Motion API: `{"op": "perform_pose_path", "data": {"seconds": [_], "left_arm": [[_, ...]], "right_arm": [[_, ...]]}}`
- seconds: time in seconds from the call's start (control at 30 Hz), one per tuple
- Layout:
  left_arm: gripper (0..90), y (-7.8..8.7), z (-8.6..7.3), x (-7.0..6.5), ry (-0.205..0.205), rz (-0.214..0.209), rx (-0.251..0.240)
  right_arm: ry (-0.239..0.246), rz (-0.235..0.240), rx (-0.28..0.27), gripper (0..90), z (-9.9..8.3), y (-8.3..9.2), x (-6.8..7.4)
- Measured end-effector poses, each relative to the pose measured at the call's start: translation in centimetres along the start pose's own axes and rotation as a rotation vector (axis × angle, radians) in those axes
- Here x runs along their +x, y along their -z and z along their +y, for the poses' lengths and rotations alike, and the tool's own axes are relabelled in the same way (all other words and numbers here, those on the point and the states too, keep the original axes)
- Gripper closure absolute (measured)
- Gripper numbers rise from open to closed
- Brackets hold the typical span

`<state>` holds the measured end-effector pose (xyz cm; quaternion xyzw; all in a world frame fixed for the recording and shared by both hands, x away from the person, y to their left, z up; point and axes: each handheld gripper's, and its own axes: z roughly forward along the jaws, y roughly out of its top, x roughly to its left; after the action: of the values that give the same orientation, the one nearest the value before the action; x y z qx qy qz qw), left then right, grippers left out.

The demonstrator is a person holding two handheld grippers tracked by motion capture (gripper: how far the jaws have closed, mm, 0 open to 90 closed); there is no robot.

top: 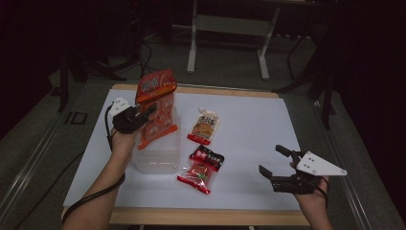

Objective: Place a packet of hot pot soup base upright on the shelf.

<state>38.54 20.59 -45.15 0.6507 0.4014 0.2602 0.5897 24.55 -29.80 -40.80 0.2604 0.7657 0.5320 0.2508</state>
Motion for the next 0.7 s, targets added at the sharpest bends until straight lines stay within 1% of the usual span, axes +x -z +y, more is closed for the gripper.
{"op": "perform_pose_path", "data": {"seconds": [0.07,0.17,0.23,0.3,0.37,0.5,0.57,0.7], "left_arm": [[71.3,0.0,0.0,0.0,0.005,0.004,0.012],[71.2,0.1,-0.1,0.0,-0.008,0.006,0.04],[71.1,0.2,-0.3,0.0,-0.008,0.003,0.049],[71.1,0.3,-0.5,0.1,-0.001,0.004,0.045],[71.0,0.5,-0.6,0.2,0.01,-0.001,0.044],[70.6,0.9,-1.1,0.6,0.035,0.004,0.042],[70.0,1.1,-1.3,0.8,0.047,-0.002,0.037],[68.7,1.5,-1.7,1.2,0.069,0.004,0.036]], "right_arm": [[-0.003,0.002,0.003,13.9,0.0,0.0,0.0],[-0.001,0.0,0.004,13.8,-0.1,0.0,0.0],[-0.004,-0.001,0.004,13.9,-0.1,0.0,-0.1],[-0.005,-0.002,0.004,13.9,-0.1,0.0,-0.1],[-0.006,-0.002,0.003,13.9,-0.1,0.0,-0.1],[-0.005,0.001,0.001,13.9,0.0,0.0,0.0],[-0.006,0.001,0.003,13.9,-0.1,0.0,0.0],[-0.005,0.002,0.007,13.9,-0.2,-0.1,0.0]]}}
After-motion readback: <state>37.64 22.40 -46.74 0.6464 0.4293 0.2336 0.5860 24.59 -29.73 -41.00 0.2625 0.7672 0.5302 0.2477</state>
